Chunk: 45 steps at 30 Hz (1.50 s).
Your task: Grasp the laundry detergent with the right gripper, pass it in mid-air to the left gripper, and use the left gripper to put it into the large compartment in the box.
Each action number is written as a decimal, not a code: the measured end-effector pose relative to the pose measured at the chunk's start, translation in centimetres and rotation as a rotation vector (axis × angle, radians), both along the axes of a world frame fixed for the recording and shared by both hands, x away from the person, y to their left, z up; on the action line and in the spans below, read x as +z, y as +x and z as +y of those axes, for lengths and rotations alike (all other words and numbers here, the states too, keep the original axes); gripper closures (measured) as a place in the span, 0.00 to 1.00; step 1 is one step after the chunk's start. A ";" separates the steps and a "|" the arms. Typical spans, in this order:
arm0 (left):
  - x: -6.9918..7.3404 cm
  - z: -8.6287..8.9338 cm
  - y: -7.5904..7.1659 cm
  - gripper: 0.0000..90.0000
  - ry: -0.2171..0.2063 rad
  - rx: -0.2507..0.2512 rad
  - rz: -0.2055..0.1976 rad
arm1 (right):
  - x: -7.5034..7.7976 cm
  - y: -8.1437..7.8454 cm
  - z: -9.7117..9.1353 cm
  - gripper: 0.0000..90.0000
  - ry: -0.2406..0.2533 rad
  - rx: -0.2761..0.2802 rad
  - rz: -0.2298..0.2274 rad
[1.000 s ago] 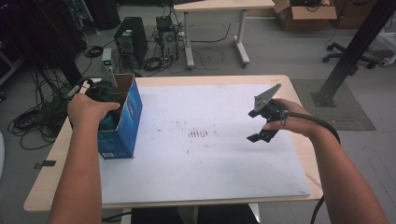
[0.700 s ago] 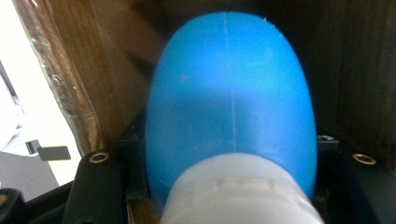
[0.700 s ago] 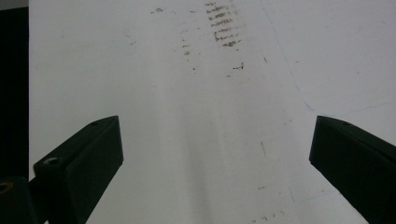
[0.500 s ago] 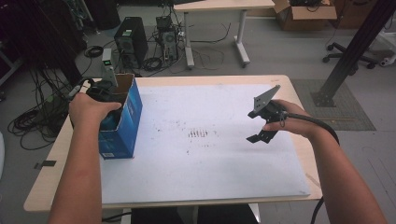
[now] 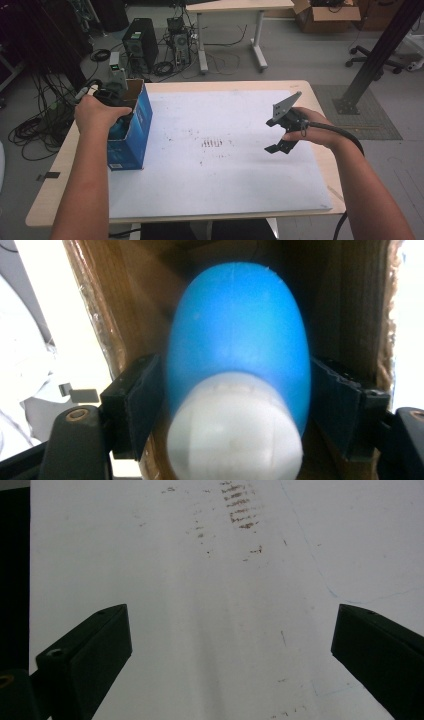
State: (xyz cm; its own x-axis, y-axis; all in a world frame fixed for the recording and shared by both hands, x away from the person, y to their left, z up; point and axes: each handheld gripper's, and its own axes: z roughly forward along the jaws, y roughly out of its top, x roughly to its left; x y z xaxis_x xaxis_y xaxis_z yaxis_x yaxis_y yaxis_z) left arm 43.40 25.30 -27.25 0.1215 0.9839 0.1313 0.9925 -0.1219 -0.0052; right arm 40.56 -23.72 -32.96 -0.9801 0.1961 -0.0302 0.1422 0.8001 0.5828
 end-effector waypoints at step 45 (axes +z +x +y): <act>6.2 -3.1 -1.2 0.06 -0.077 -0.153 -0.089 | 0.5 -0.6 -0.4 0.03 0.009 -0.006 -0.021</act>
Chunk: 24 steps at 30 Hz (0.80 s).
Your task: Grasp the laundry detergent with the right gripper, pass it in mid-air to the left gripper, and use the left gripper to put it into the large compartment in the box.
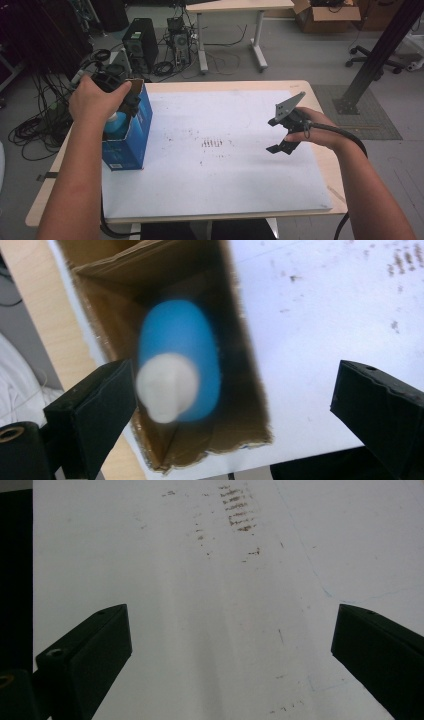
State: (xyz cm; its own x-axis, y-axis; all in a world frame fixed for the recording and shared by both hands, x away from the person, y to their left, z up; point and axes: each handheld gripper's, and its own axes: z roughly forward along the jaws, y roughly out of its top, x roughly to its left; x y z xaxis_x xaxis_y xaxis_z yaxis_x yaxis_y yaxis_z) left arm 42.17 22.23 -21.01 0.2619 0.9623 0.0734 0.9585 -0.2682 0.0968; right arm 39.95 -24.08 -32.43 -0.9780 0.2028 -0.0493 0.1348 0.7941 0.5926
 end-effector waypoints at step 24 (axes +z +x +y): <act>1.5 -7.9 -0.4 0.05 -0.007 -0.380 0.067 | 0.7 -0.4 -0.4 0.03 -0.007 0.005 -0.009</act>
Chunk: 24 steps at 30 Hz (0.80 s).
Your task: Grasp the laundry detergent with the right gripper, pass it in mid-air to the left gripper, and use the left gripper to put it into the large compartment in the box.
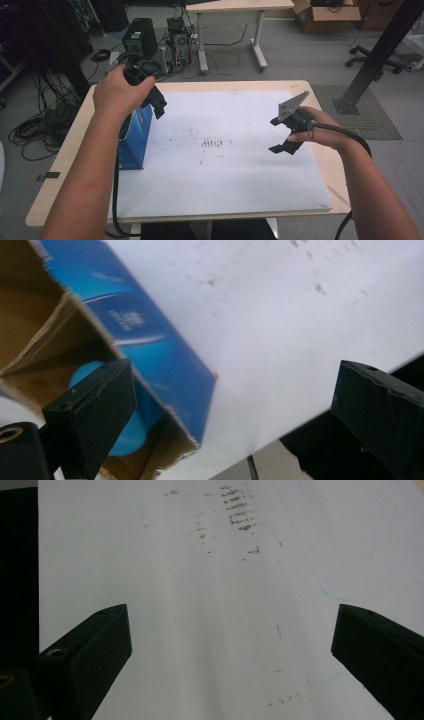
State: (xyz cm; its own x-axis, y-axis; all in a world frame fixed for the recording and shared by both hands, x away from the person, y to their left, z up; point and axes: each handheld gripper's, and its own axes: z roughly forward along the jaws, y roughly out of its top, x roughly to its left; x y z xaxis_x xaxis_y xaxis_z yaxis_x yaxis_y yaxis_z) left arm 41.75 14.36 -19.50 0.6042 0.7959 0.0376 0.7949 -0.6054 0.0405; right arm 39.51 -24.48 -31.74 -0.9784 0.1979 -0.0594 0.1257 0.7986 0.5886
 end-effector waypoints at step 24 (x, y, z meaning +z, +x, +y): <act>0.4 -6.5 -1.4 0.05 -0.023 -0.528 0.135 | 1.0 0.1 1.5 0.03 -0.054 0.034 0.000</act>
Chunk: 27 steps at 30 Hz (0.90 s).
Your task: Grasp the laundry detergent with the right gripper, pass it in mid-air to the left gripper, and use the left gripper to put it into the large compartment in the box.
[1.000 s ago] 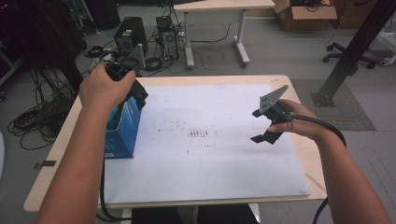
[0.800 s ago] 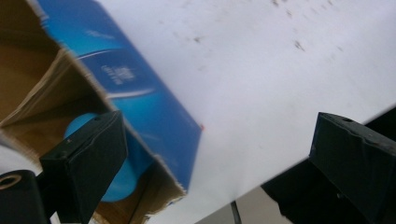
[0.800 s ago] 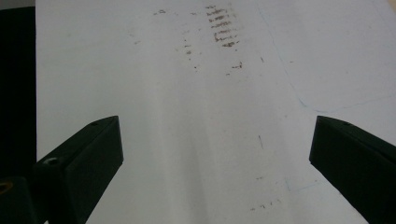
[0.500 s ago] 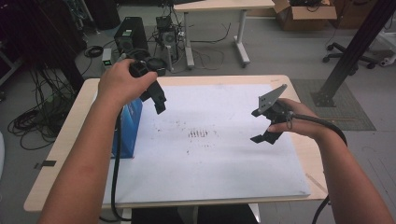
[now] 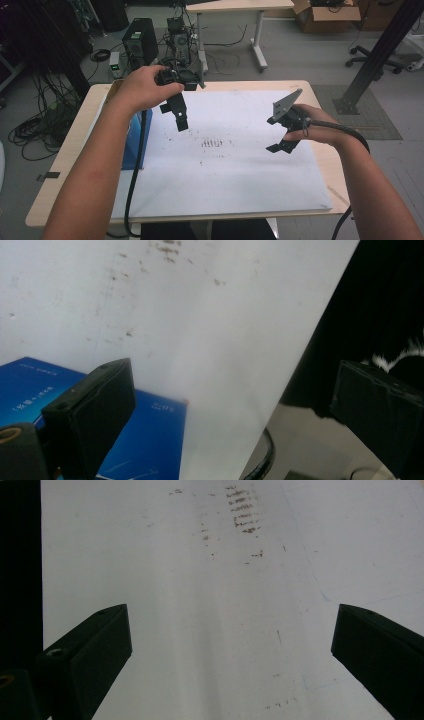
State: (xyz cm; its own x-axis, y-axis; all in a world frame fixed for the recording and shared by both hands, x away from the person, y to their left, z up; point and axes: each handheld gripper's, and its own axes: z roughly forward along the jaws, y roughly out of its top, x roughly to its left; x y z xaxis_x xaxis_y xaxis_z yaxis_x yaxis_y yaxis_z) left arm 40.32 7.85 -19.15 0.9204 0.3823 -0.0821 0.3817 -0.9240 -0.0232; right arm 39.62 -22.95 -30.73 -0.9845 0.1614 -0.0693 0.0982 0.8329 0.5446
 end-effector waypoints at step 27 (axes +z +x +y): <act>-1.6 0.0 -0.2 0.05 0.033 -0.083 -0.006 | 0.7 0.5 2.4 0.03 -0.120 0.035 0.036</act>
